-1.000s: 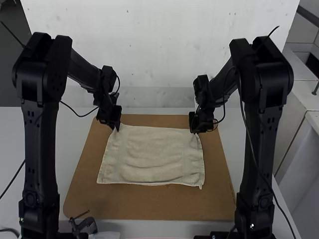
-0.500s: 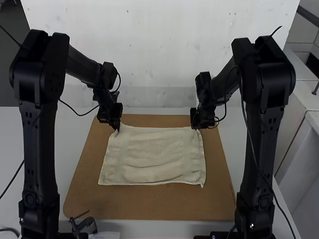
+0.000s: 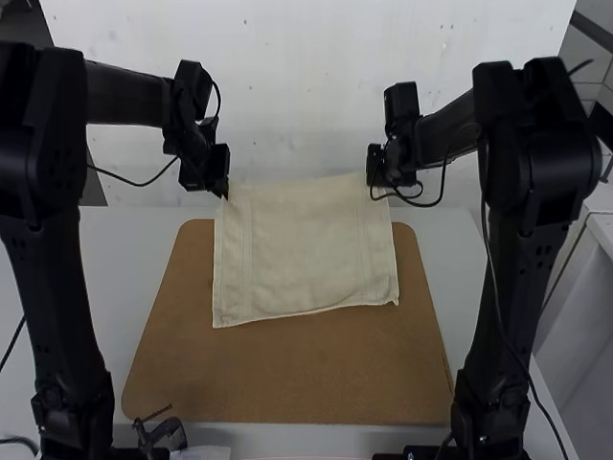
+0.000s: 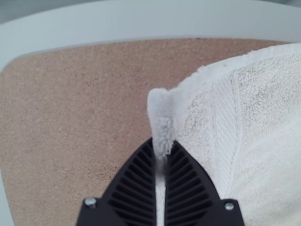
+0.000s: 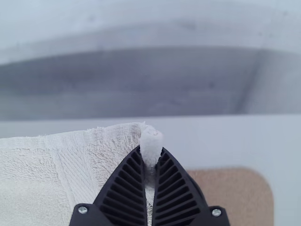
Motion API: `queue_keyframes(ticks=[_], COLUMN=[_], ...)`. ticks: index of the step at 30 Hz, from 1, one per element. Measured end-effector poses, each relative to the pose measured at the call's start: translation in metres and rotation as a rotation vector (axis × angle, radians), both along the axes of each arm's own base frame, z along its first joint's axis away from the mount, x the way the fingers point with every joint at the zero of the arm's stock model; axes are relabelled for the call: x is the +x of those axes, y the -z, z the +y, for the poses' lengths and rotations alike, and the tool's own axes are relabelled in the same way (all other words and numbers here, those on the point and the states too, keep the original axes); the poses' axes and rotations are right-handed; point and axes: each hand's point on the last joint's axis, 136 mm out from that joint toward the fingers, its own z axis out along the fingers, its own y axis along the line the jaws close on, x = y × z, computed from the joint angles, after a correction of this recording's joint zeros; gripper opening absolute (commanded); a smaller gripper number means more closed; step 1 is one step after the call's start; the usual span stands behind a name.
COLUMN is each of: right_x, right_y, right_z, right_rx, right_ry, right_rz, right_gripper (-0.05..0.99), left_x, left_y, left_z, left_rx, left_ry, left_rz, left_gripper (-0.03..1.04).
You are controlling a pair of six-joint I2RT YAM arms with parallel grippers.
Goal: Fold the towel.
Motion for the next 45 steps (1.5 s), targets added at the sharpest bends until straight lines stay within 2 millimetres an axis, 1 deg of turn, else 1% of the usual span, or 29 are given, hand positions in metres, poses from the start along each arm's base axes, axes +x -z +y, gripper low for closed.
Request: queue_keyframes(ticks=[2, 4, 5, 7, 9, 11, 14, 16, 18, 21, 25, 30, 33, 36, 41, 45], right_x=[0.001, -0.005, -0.007, -0.014, -0.023, -0.036, -0.054, -0.066, -0.079, -0.091, -0.094, -0.098, -0.095, -0.094, -0.087, -0.077], right_y=[-0.026, -0.042, -0.044, -0.038, -0.020, 0.001, 0.028, 0.042, 0.052, 0.053, 0.048, 0.054, 0.055, 0.065, 0.082, 0.086], right_z=[0.000, -0.002, -0.003, -0.004, -0.006, -0.009, -0.013, -0.016, -0.020, -0.024, -0.027, -0.026, -0.025, -0.025, -0.021, -0.015], right_rx=[0.019, 0.028, 0.029, 0.025, 0.014, -0.005, -0.036, -0.058, -0.082, -0.106, -0.121, -0.127, -0.125, -0.129, -0.133, -0.132], right_ry=[0.004, 0.005, 0.006, 0.006, 0.005, 0.000, -0.014, -0.026, -0.041, -0.058, -0.075, -0.090, -0.095, -0.094, -0.100, -0.104], right_rz=[-0.064, -0.093, -0.097, -0.080, -0.039, 0.014, 0.079, 0.116, 0.151, 0.162, 0.146, 0.153, 0.146, 0.164, 0.199, 0.197], right_gripper=[0.01, 0.01, 0.01, 0.01, 0.01, 0.01, 0.01, 0.01, 0.01, 0.01, 0.01, 0.01, 0.01, 0.01, 0.01, 0.01], left_x=[0.001, 0.000, 0.000, -0.005, -0.014, -0.029, -0.057, -0.072, -0.086, -0.101, -0.118, -0.135, -0.139, -0.132, -0.121, -0.114], left_y=[-0.019, -0.034, -0.042, -0.052, -0.052, -0.043, -0.020, -0.011, -0.006, -0.006, -0.007, 0.009, 0.018, 0.027, 0.062, 0.079], left_z=[0.000, 0.000, 0.000, -0.001, -0.002, -0.004, -0.007, -0.010, -0.011, -0.010, -0.007, -0.007, -0.006, -0.008, -0.003, 0.003], left_rx=[-0.014, -0.025, -0.030, -0.036, -0.038, -0.033, -0.020, -0.014, -0.011, -0.017, -0.028, -0.029, -0.027, -0.026, -0.011, -0.005], left_ry=[-0.007, -0.012, -0.013, -0.010, -0.005, 0.006, 0.027, 0.044, 0.058, 0.063, 0.063, 0.078, 0.080, 0.078, 0.055, 0.036], left_rz=[-0.042, -0.076, -0.093, -0.116, -0.115, -0.090, -0.028, -0.003, 0.012, 0.008, 0.004, 0.048, 0.066, 0.068, 0.125, 0.146], left_gripper=[0.02, 0.02, 0.02, 0.02, 0.02, 0.02, 0.02, 0.02, 0.02, 0.02, 0.02, 0.02, 0.02, 0.02, 0.02, 0.02])
